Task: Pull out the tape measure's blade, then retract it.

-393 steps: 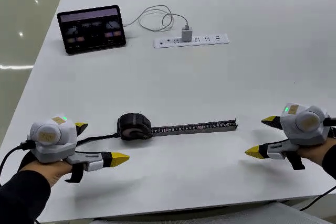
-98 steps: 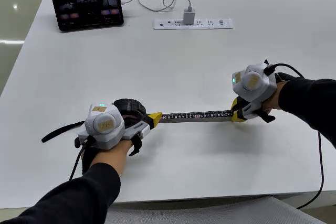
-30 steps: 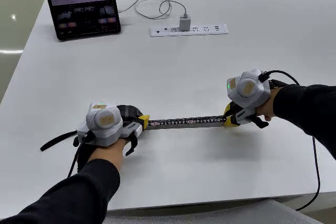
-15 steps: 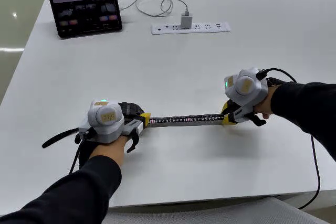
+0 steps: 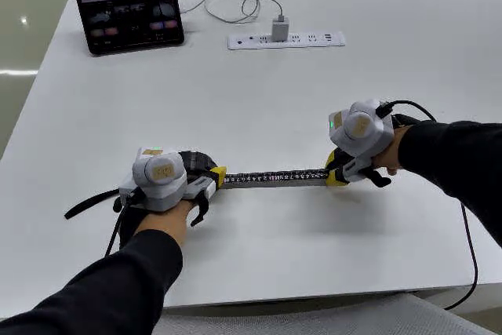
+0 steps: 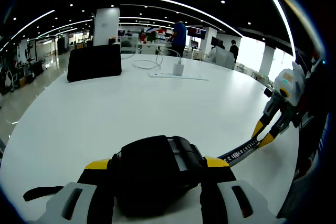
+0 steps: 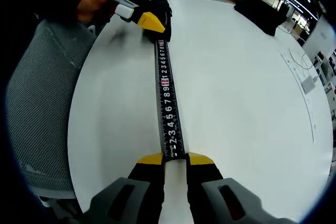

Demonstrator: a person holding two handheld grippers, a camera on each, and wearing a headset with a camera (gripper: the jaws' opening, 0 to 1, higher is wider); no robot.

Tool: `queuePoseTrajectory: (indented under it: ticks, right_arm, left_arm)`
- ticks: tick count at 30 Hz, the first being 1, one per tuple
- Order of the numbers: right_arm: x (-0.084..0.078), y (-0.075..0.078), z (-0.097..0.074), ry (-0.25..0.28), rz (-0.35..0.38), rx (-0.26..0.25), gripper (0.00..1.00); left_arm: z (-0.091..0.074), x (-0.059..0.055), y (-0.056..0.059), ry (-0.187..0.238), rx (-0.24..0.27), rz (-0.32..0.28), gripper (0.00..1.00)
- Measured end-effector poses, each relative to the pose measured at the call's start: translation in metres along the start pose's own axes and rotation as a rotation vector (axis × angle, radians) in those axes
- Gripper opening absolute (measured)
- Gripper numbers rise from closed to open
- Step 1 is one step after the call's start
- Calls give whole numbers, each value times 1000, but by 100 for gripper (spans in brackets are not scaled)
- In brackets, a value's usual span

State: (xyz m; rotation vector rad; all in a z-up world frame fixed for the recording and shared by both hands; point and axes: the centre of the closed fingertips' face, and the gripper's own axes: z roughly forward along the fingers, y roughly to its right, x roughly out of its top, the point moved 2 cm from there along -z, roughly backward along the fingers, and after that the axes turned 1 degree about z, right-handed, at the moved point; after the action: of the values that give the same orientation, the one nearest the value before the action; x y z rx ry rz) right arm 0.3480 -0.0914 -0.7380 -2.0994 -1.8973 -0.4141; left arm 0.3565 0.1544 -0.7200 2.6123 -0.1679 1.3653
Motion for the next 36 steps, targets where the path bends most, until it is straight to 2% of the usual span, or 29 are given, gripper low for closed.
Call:
queuePoseTrajectory:
  ticks: [27,31,36]
  right_arm:
    - [12,1,9,16,-6,-2,11]
    - [12,2,10,24,27,-3,11]
    - [13,3,11,33,28,0,11]
  left_arm:
    - [0,0,0,-3,-1,-4,63]
    - [0,0,0,-3,-1,-5,63]
    - [0,0,1,-3,-2,-4,63]
